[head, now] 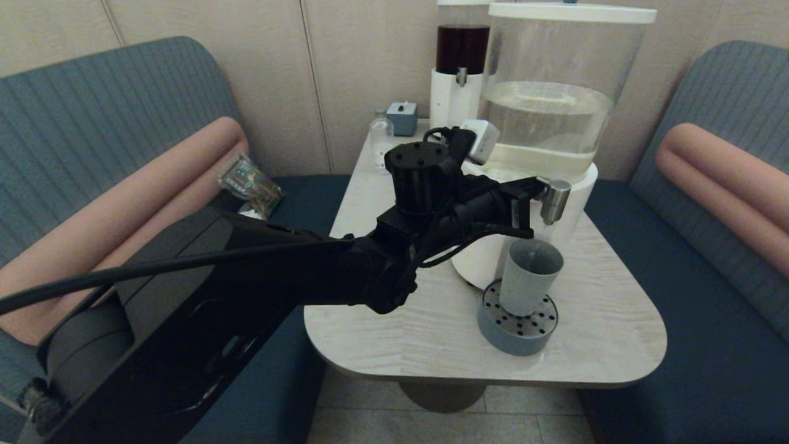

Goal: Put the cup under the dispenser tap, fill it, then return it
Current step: Turn off the faucet

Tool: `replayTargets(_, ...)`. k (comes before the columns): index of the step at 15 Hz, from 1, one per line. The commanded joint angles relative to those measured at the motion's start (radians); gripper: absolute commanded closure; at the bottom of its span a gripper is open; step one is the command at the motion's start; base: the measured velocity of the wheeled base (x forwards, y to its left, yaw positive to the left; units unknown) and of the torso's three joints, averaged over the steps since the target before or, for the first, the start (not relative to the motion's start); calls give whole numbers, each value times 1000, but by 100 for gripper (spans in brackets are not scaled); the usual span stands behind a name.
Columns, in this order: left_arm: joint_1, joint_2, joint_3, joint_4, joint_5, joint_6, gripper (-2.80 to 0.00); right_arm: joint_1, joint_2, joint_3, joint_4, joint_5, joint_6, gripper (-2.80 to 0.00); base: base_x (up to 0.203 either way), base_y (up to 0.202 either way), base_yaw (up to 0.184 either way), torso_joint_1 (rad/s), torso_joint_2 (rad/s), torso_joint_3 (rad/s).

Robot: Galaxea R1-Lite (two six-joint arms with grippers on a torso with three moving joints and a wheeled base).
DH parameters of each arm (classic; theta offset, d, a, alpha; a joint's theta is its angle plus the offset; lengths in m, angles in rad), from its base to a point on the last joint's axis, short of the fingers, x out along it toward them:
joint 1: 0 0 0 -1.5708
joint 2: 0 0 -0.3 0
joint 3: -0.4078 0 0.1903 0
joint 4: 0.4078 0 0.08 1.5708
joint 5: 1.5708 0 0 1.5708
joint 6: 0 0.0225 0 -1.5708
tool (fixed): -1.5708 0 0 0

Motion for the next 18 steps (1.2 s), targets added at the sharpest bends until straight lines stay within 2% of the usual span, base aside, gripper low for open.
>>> replayTargets(1, 1, -18, 38, -5, -2, 0, 0, 0, 1, 2, 0, 0, 0, 0, 0, 0, 0, 0, 0, 0)
replayTargets(9, 20, -128, 273, -123, -1, -1, 0, 0, 1, 2, -1, 0, 0, 0, 0, 0, 0, 0, 0, 0)
replayTargets(13, 24, -135, 333, -285, 35, -14, 0, 0, 1, 2, -1, 0, 0, 0, 0, 0, 0, 0, 0, 0)
replayTargets(18, -3, -80, 350, -388, 38, -39, 0, 0, 1, 2, 1, 0, 0, 0, 0, 0, 0, 0, 0, 0)
